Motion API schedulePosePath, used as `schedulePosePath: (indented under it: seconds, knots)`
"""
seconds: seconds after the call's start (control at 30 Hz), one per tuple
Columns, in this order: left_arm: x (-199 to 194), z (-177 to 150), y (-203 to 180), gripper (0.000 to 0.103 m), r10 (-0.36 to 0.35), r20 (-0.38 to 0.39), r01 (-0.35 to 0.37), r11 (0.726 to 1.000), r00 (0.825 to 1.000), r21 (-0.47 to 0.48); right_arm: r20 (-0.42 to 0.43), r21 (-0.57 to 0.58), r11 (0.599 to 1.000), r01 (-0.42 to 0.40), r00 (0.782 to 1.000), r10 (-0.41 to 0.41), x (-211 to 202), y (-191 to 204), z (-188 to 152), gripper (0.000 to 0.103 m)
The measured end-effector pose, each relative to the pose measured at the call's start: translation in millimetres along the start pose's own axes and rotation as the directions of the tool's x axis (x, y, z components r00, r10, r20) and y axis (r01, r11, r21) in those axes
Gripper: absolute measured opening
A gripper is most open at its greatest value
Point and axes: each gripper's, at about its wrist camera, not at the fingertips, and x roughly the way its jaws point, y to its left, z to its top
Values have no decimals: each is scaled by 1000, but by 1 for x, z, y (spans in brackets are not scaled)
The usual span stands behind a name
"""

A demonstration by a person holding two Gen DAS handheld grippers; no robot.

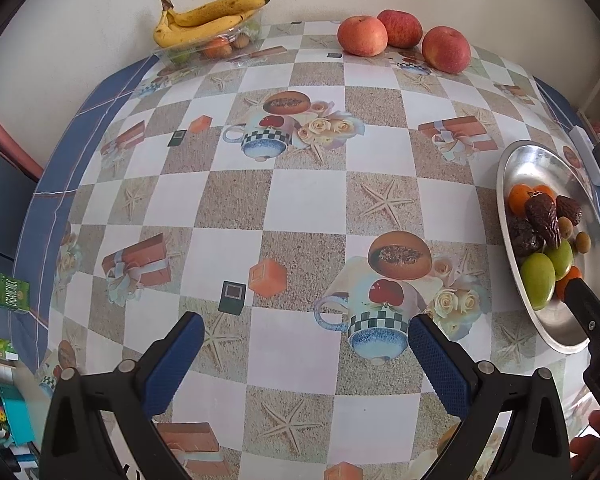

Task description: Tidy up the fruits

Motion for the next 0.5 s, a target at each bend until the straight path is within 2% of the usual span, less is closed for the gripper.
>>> schedulePosePath:
  seconds: [0.5]
  knots:
    - [5, 0, 0, 103, 0, -35, 0, 1000, 999, -3, -4, -5, 1000, 5, 1000, -5, 1, -1, 1, 93]
